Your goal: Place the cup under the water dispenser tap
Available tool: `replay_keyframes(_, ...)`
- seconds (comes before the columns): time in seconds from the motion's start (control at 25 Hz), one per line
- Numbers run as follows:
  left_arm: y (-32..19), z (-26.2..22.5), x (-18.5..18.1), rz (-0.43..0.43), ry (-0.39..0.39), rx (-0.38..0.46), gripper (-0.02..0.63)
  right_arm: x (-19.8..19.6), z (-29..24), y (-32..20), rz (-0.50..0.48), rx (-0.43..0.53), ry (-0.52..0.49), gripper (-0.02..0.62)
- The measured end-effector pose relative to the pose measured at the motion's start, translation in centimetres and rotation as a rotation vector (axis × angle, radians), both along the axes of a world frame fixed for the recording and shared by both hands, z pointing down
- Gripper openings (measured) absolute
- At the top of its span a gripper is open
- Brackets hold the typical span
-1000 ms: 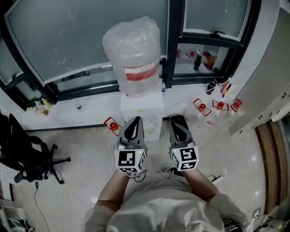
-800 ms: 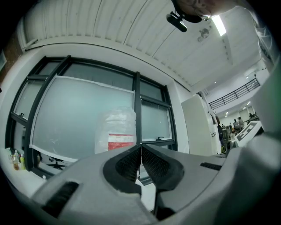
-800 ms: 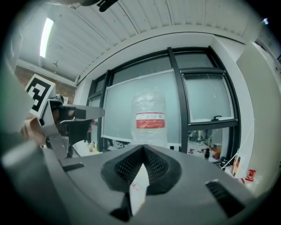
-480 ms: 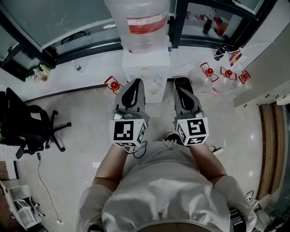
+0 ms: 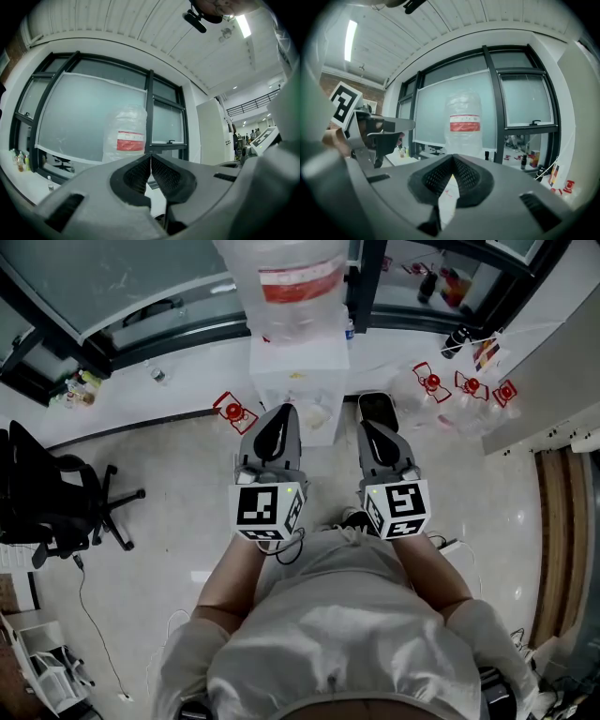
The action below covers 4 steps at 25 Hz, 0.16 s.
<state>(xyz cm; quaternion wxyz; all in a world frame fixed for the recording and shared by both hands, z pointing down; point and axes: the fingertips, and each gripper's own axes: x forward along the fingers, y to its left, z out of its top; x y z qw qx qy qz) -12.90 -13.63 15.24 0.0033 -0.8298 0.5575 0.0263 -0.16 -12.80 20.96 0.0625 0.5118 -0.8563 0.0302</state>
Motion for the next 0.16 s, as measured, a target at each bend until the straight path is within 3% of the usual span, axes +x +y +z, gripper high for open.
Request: replay_keyframes(0.16,-0.24,0.75,0.23,-0.003,0.000,-0.012,0.020,0.20,0.29,-0.27,-0.001,-0.002,0.002,0.028)
